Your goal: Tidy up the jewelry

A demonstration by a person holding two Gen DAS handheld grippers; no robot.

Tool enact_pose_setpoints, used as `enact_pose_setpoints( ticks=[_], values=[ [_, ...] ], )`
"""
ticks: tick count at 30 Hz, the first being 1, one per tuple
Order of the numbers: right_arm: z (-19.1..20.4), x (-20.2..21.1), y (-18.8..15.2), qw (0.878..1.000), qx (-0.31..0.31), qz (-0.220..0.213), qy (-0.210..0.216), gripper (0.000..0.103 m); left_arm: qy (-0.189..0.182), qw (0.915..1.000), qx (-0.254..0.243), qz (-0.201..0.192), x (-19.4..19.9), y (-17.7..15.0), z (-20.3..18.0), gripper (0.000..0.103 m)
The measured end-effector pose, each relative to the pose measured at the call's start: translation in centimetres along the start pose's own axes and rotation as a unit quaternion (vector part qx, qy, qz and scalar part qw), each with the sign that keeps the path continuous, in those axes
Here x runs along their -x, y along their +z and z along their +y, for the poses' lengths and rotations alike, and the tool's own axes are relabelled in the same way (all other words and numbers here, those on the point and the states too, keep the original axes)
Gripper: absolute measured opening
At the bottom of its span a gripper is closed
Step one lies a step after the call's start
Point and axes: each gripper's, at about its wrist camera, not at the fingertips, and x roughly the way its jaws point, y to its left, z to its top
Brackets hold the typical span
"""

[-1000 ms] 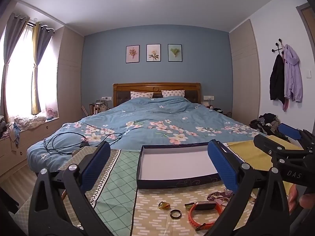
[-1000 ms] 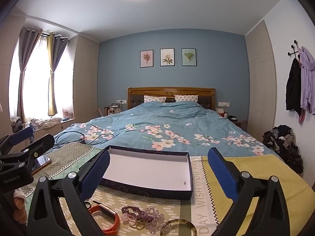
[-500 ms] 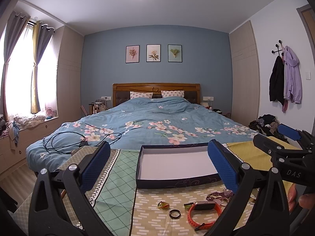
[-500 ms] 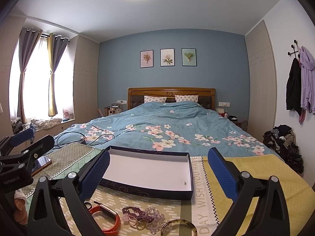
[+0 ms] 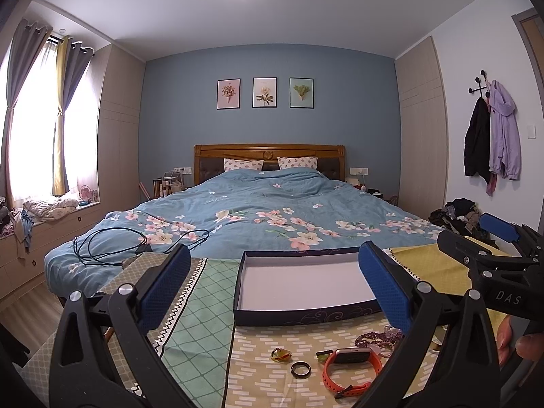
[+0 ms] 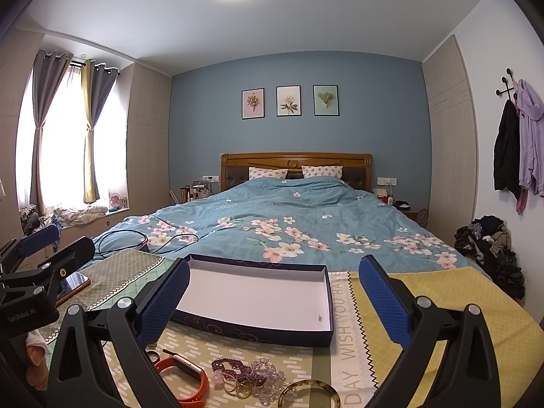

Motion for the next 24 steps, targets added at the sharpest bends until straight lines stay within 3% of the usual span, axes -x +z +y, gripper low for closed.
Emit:
enact_pose_setpoints(
  ticks=[24],
  values=[
    [-0.38,0.13,0.25,1.000,-0.005,-0.004,0.004,0.096,0.000,1.0000,-0.002,-0.005,-0.02,0.37,0.25,0.097]
  ],
)
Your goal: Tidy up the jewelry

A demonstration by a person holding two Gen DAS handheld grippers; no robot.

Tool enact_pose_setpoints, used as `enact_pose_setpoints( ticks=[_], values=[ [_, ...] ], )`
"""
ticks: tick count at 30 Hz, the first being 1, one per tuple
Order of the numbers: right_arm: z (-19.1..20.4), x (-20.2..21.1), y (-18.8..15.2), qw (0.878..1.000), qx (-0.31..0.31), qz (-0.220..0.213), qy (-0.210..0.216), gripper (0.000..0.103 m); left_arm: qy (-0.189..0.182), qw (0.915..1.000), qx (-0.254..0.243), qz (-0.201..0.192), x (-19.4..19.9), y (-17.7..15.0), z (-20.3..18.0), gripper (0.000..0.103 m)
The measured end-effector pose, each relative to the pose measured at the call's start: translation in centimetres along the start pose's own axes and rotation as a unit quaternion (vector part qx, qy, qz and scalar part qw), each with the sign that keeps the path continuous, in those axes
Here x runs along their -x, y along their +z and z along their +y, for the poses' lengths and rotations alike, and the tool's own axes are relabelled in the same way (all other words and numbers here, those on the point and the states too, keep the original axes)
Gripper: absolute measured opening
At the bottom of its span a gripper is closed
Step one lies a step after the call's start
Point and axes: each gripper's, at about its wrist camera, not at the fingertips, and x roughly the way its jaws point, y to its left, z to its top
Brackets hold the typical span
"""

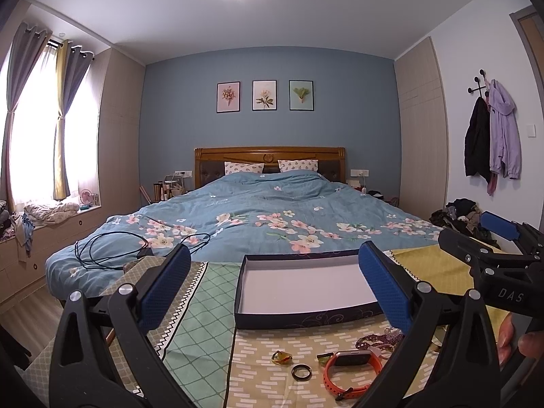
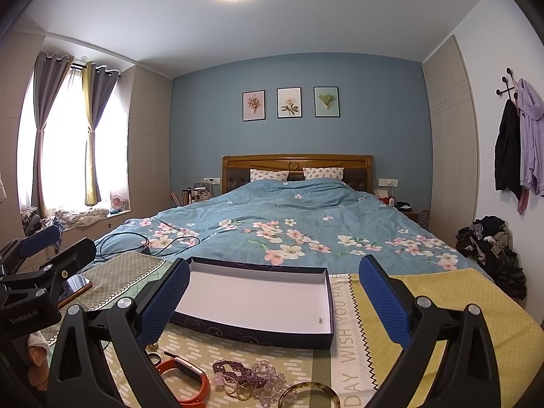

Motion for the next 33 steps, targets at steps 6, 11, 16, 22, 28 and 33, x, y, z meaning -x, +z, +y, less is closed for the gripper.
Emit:
enact_pose_setpoints(
  ticks=[6,11,16,22,28,33],
  values=[
    [0.08,0.03,-0.08,1.000,0.000,0.000,-0.001,0.096,0.000,1.0000,0.000,0.000,0.02,-0.07,-0.06,0.097],
    [0.08,0.00,-0.06,1.000,0.000,0.000,-0.001,0.096,0.000,1.0000,-0.001,0.000,0.03,-0.06,-0.07,0.097],
    [-0.16,0.00,-0.11,1.000,-0.001,0.001,-0.001,0.096,0.000,1.0000,-0.001,0.001,-0.12,-0.18,-0.20,0.097],
    [-0.21,-0.01,-0.13,1.000,-0.001,0.003,-0.001,0.096,0.000,1.0000,-0.002,0.001,-0.13,-0.36,-0.33,0.097],
    [-0.24,0.00,-0.11,1.000,-0.002,0.002,0.000,0.096,0.000,1.0000,0.000,0.001,-0.17,-0.57,-0.34,0.097],
    [-0.27,0.01,-0.10,1.000,-0.003,0.003,0.000,0.096,0.000,1.0000,0.000,0.001,-0.17,-0.64,-0.33,0.097]
  ],
)
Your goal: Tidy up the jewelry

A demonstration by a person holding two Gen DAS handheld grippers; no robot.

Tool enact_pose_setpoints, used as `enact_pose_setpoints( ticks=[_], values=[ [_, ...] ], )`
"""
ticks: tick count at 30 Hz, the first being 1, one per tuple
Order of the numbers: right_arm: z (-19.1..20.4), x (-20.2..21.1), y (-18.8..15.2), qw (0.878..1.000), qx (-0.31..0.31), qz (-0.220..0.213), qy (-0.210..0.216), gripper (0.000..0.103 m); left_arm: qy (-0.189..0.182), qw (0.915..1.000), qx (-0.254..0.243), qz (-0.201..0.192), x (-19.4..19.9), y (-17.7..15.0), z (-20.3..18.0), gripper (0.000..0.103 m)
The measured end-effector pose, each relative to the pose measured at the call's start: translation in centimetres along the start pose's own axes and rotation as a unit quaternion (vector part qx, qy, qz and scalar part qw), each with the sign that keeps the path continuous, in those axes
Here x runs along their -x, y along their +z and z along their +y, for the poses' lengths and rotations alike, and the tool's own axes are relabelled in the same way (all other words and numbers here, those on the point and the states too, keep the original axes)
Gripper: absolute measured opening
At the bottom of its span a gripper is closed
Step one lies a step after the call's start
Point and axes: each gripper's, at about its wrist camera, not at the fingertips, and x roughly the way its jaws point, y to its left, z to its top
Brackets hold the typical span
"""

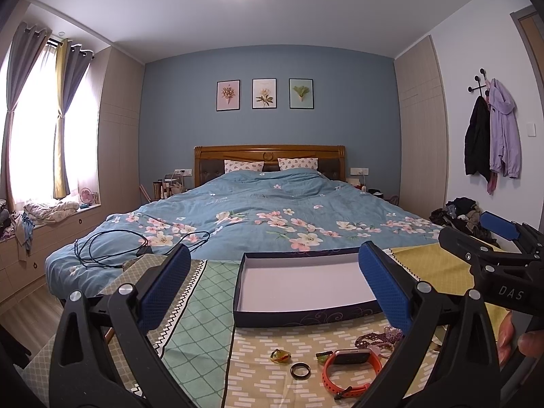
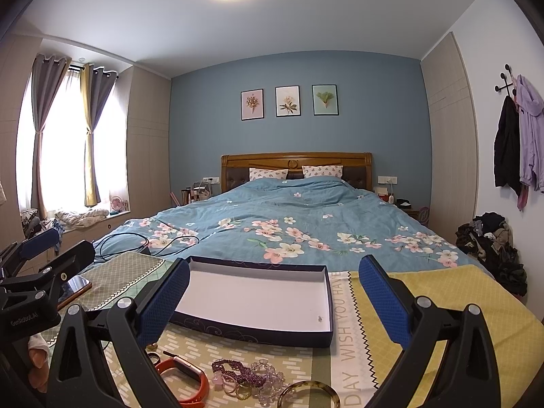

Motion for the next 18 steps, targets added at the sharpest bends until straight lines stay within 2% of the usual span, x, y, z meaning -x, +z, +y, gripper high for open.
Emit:
enact_pose_setpoints(
  ticks=[18],
  values=[
    [0.05,-0.16,-0.17,1.000,0.000,0.004,0.000,0.096,-0.001,1.0000,0.000,0.006,-0.13,-0.32,0.12,0.097]
  ],
)
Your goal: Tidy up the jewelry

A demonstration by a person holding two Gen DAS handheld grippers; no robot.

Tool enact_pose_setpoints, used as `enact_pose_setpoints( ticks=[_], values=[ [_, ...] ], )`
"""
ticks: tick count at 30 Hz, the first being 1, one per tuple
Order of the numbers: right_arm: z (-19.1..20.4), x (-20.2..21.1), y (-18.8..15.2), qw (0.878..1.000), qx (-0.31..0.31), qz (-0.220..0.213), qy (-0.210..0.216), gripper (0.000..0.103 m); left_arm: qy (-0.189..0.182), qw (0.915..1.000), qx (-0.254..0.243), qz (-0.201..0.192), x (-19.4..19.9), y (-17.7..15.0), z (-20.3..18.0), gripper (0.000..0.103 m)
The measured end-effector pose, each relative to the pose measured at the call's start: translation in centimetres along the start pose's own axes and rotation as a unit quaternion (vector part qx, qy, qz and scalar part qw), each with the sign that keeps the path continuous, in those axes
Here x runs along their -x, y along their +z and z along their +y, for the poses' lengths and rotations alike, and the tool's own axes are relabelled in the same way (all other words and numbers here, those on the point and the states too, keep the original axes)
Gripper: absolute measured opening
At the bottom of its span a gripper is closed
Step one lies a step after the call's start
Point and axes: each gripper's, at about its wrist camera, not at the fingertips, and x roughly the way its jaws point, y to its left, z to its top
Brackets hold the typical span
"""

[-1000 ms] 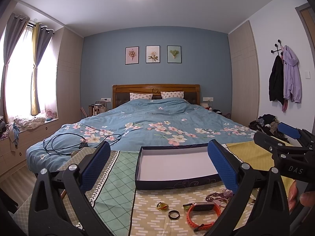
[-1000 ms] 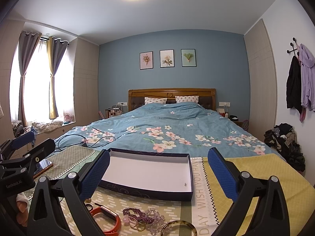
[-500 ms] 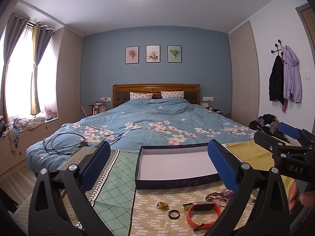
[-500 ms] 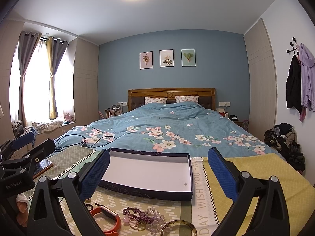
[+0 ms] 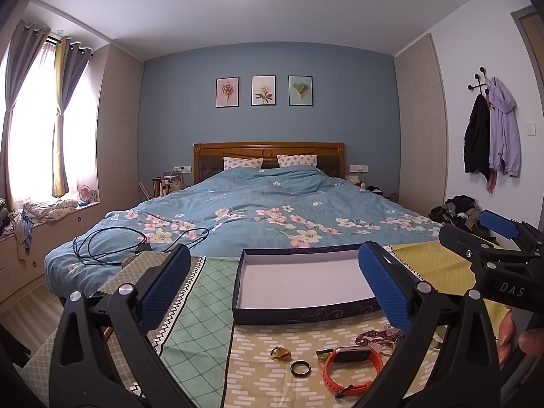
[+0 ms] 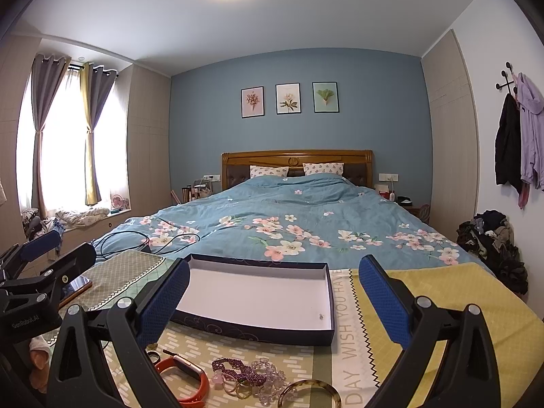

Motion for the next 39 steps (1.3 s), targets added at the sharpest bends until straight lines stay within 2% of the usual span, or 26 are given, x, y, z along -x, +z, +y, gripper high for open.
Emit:
enact_pose_setpoints(
  ticks=[9,13,18,20,22,27,30,33,34,35,37,39],
  values=[
    [-0.5,-0.4,-0.2,1.000,-0.002,0.017,-0.001,0.096,-0.011,0.9997,-0.001,0.021,-0.8,-0.5,0.2,0.097],
    [-1.8,-1.0,-0.7,0.998,-0.006,0.058,0.001,0.096,-0.044,0.9965,-0.008,0.070,-2.5,-1.5,0.2,0.097],
    [-3.8,-2.6,-2.2,0.990,-0.012,0.140,0.016,0.094,-0.085,0.9840,-0.032,0.153,-5.2,-3.4,-0.5,0.097],
    [-4.5,-3.3,-3.3,0.982,-0.016,0.184,0.034,0.088,-0.095,0.9797,-0.041,0.172,-5.9,-4.3,-0.9,0.095],
    [-4.9,-3.9,-4.6,0.974,-0.019,0.222,0.045,0.076,-0.120,0.9730,-0.049,0.191,-6.4,-5.1,-1.4,0.093],
    [-5.1,-4.6,-7.1,0.955,-0.015,0.289,0.065,0.056,-0.156,0.9576,-0.062,0.234,-7.7,-7.0,-2.5,0.073],
    [-5.0,-4.9,-7.6,0.949,-0.013,0.306,0.070,0.042,-0.174,0.9499,-0.059,0.253,-7.9,-7.6,-3.0,0.066],
    [-5.1,-5.2,-8.0,0.946,-0.012,0.318,0.067,0.040,-0.186,0.9427,-0.057,0.271,-8.2,-8.0,-3.0,0.055],
    [-5.2,-5.4,-8.0,0.944,-0.010,0.322,0.066,0.036,-0.188,0.9407,-0.054,0.277,-8.3,-8.1,-3.0,0.052],
    [-5.0,-5.6,-8.2,0.943,-0.002,0.327,0.063,0.032,-0.192,0.9385,-0.050,0.282,-8.4,-8.0,-3.0,0.044],
    [-5.1,-6.0,-8.4,0.940,0.001,0.336,0.065,0.025,-0.204,0.9332,-0.042,0.293,-8.5,-8.2,-3.0,0.036],
    [-5.0,-6.3,-8.6,0.937,0.001,0.344,0.066,0.016,-0.208,0.9302,-0.041,0.300,-8.6,-8.3,-3.1,0.035]
  ],
)
